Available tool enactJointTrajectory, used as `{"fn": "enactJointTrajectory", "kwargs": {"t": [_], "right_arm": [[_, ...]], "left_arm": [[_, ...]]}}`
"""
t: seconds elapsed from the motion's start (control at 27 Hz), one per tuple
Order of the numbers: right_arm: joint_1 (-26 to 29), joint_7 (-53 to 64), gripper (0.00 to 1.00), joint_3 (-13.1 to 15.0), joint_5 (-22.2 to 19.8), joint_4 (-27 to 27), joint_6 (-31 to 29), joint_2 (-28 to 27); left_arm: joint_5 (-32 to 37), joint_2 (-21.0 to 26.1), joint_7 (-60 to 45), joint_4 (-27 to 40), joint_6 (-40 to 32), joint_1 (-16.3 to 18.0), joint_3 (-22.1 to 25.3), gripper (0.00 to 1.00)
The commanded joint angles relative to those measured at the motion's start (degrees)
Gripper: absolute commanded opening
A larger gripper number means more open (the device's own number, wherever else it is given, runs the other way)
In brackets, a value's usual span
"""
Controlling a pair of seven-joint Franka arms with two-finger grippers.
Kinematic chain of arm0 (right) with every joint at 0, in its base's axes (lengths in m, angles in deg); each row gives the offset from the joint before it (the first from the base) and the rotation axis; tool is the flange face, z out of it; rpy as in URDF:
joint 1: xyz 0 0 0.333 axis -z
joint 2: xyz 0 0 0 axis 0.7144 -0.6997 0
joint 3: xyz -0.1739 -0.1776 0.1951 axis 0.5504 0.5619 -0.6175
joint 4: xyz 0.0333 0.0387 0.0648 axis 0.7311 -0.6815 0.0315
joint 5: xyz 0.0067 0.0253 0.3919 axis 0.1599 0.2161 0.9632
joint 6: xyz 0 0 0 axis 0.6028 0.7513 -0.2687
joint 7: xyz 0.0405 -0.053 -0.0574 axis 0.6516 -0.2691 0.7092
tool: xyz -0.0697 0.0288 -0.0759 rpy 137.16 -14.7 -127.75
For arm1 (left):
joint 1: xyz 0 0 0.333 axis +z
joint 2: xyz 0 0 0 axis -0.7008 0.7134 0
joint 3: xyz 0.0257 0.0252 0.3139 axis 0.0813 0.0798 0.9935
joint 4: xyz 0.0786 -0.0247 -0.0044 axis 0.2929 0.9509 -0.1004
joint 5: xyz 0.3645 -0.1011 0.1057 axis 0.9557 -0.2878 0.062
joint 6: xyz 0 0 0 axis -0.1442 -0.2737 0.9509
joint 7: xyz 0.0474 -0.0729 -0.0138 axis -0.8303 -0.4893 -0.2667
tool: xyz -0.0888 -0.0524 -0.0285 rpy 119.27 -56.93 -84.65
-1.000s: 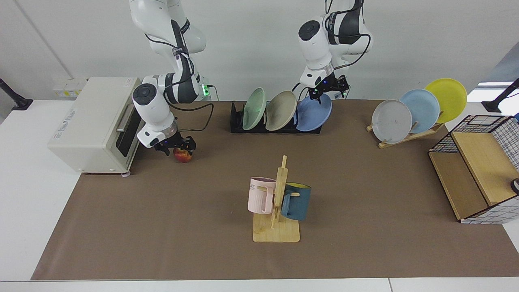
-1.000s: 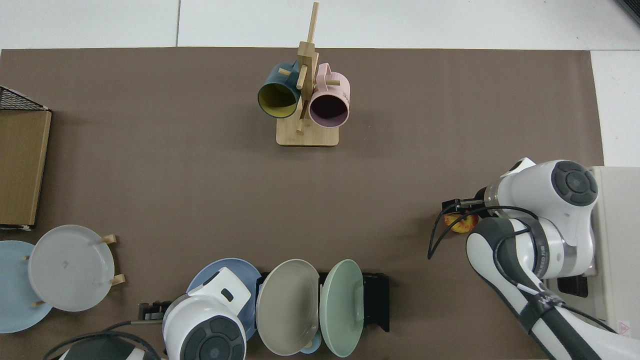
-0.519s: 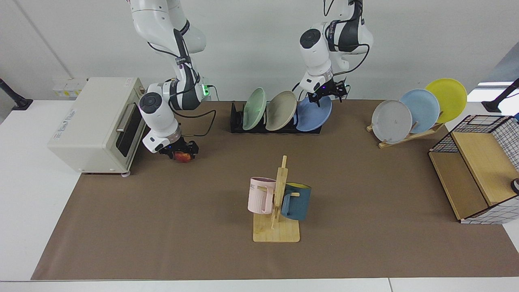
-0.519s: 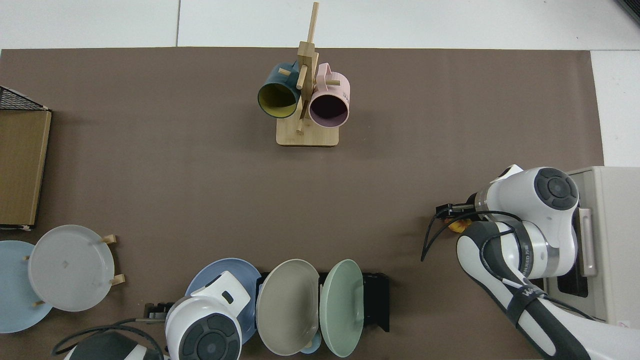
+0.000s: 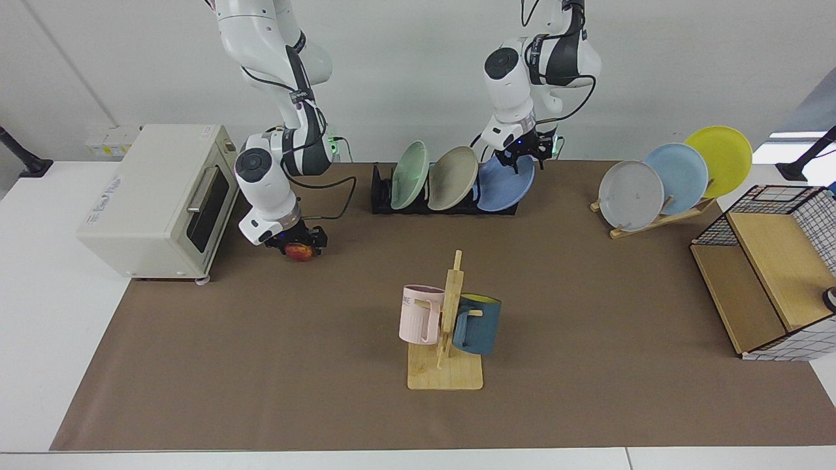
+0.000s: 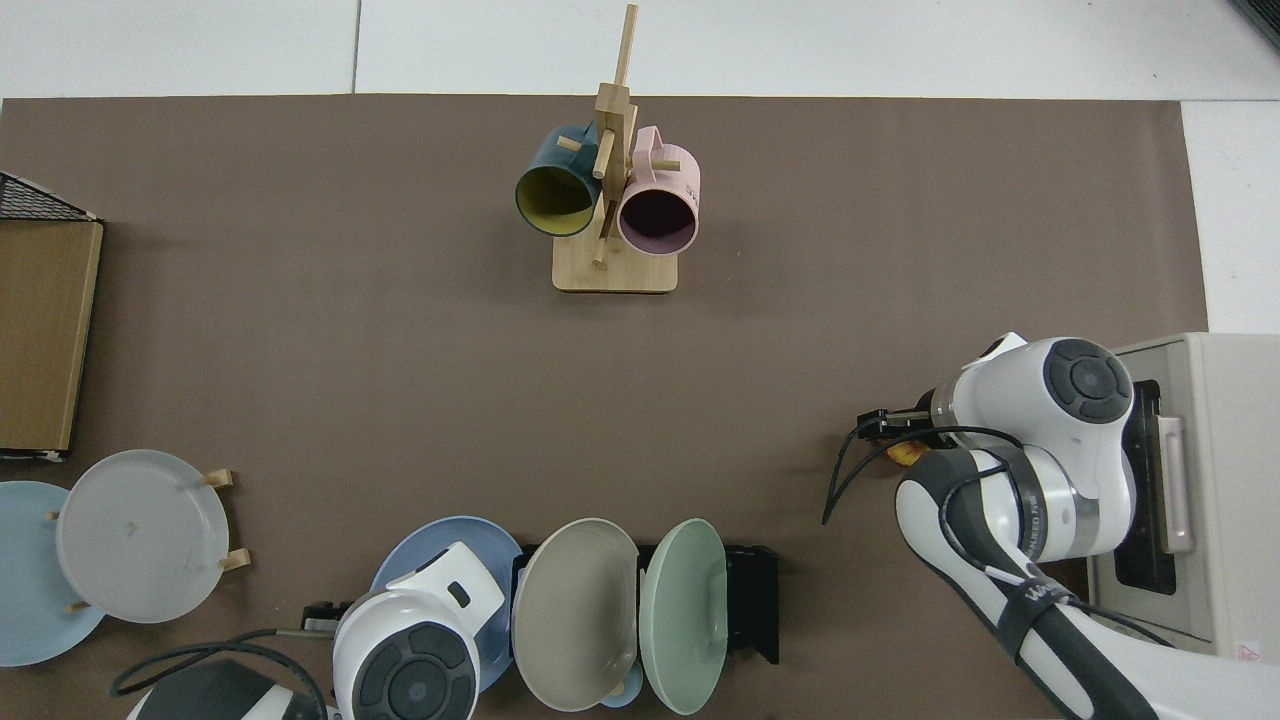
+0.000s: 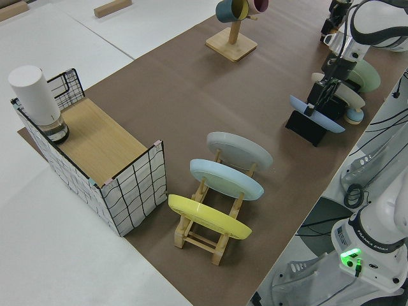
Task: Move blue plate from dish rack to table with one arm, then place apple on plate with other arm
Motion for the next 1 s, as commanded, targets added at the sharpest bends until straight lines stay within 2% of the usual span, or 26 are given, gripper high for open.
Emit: {"fn": "enactJointTrajectory", "kwargs": {"t": [0.0, 0.04, 0.07, 0.15, 0.22, 0.44, 0.59, 0.74, 0.96], "right_arm": [[0.31, -1.01, 0.59, -0.21, -1.06, -0.66, 0.08, 0.58], [0.31, -0.84, 0.46, -0.12, -1.06, -0.66, 0.52, 0.58], [0.31, -0.49, 0.33, -0.21, -1.06, -0.4, 1.05, 0.5], [0.22, 0.39, 0.15, -0.21, -1.06, 0.31, 1.93, 0.58], [0.05, 0.4, 0.05, -0.12, -1.06, 1.71, 3.59, 0.93], [0.31, 0.48, 0.0, 0.14, -1.15, 8.12, 10.98, 1.81], [0.93, -0.04, 0.0, 0.32, -1.06, 10.94, 13.0, 2.34], [1.89, -0.04, 0.0, 0.59, -0.97, 13.4, 14.93, 2.78], [3.04, 0.13, 0.0, 0.67, -1.06, 19.99, 21.69, 3.22]], "left_arm": [[-1.1, -0.22, 1.16, 1.17, 1.87, -0.06, 0.27, 0.34], [-1.1, -0.22, 1.16, 1.17, 2.04, -0.06, 0.27, 0.21], [-1.1, -0.22, 1.16, 1.17, 2.22, -0.06, 0.27, 0.03], [-1.1, 0.48, 2.21, 0.91, 2.66, -0.06, 0.27, 0.0], [-0.4, 0.83, 2.13, 0.64, 2.84, 0.12, 0.18, 0.0], [6.1, 0.75, -2.87, -1.9, 1.26, 0.03, -1.92, 0.0], [7.25, 0.31, -5.16, -4.36, -4.62, 0.03, -5.61, 0.0], [7.34, 0.13, -5.69, -7.52, -9.89, -0.06, -6.23, 0.0], [8.04, 0.13, -6.13, -12.1, -16.13, 0.03, -7.46, 0.0]]}}
